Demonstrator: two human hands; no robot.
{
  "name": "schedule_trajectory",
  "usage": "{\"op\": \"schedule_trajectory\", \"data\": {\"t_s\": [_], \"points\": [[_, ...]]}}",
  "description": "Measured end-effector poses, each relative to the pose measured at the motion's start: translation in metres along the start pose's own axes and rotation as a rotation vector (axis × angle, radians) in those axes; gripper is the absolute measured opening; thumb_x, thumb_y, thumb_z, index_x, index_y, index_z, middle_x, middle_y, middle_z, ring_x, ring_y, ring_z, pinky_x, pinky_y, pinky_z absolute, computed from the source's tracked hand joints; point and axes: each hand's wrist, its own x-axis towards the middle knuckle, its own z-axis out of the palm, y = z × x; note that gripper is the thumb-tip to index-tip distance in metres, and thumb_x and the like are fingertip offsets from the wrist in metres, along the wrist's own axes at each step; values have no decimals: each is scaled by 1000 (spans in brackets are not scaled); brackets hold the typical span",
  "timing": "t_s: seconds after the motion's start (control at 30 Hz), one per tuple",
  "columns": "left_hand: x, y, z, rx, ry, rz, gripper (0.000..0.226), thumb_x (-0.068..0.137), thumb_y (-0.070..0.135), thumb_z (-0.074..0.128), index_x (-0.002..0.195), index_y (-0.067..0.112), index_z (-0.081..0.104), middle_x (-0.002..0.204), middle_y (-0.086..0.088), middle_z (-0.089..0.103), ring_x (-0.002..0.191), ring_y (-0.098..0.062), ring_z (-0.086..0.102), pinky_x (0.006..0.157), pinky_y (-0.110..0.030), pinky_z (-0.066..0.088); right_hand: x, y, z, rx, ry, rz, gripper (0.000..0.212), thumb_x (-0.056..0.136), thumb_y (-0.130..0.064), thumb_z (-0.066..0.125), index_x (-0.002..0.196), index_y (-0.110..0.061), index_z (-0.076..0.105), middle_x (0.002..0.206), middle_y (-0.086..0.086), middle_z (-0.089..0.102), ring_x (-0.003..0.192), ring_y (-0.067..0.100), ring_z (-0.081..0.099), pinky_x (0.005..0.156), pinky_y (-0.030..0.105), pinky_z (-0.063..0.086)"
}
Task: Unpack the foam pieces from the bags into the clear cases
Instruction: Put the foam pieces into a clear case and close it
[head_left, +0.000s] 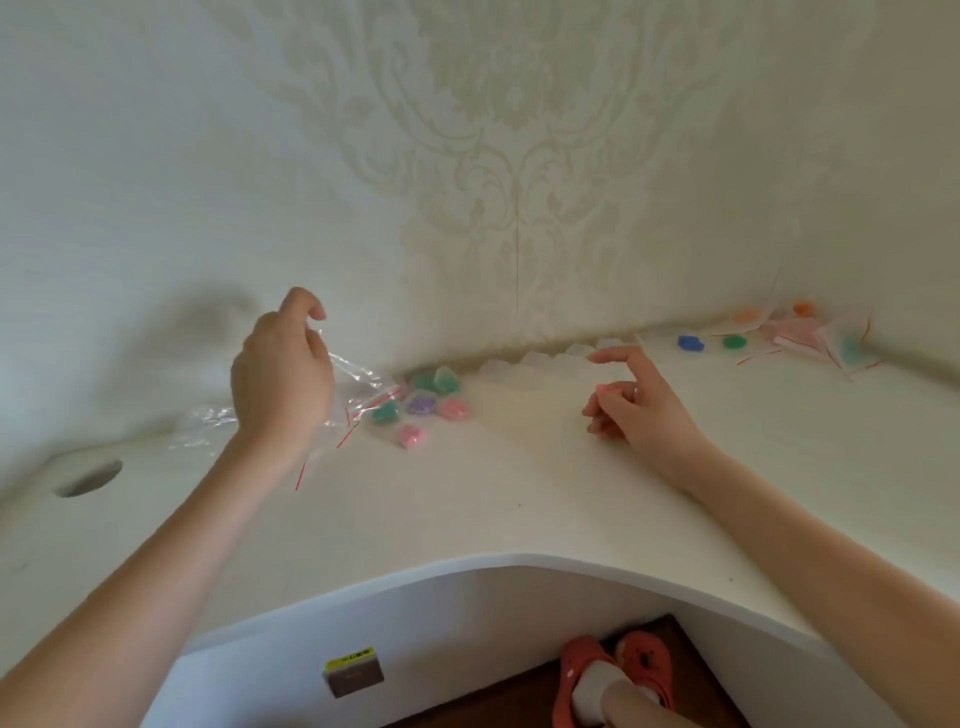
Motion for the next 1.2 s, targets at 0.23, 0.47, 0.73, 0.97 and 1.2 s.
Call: {"op": "schedule_trajectory", "data": {"t_s": [0.23,0.47,0.73,0.97,1.2], "points": [[-23,-81,-21,323,-122,-114,38,87,18,32,75,-2,63,78,-16,52,82,-36,49,64,-37,31,5,-5,7,-218,-60,60,35,88,4,33,75,-10,62,69,2,52,58,11,45,48,9,37],[-46,-87,-10,264,-640,-284,58,88,68,31,131,31,42,147,-8,27,140,-33,14,111,-57,11,20,-11,21,-271,-61,129,38,90,-2,31,70,-13,62,68,3,52,57,13,43,53,21,34],[-40,-55,26,222,-671,-67,54,94,52,39,129,11,41,130,-17,44,126,-30,33,106,-34,22,28,-22,78,-191,-103,97,39,94,-8,30,76,-13,63,70,1,49,58,11,41,54,21,33],[-38,-50,34,242,-425,-143,50,87,49,40,129,22,47,141,-10,35,131,-33,24,108,-41,20,34,-14,84,-126,-49,97,34,92,-3,33,89,-13,65,78,1,53,63,11,46,57,19,38],[-33,-36,23,147,-218,-107,52,92,25,42,143,33,37,157,-5,17,143,-38,5,115,-52,3,36,-12,70,-135,-47,114,36,88,3,31,86,-16,61,87,0,60,63,11,49,53,18,39]]}}
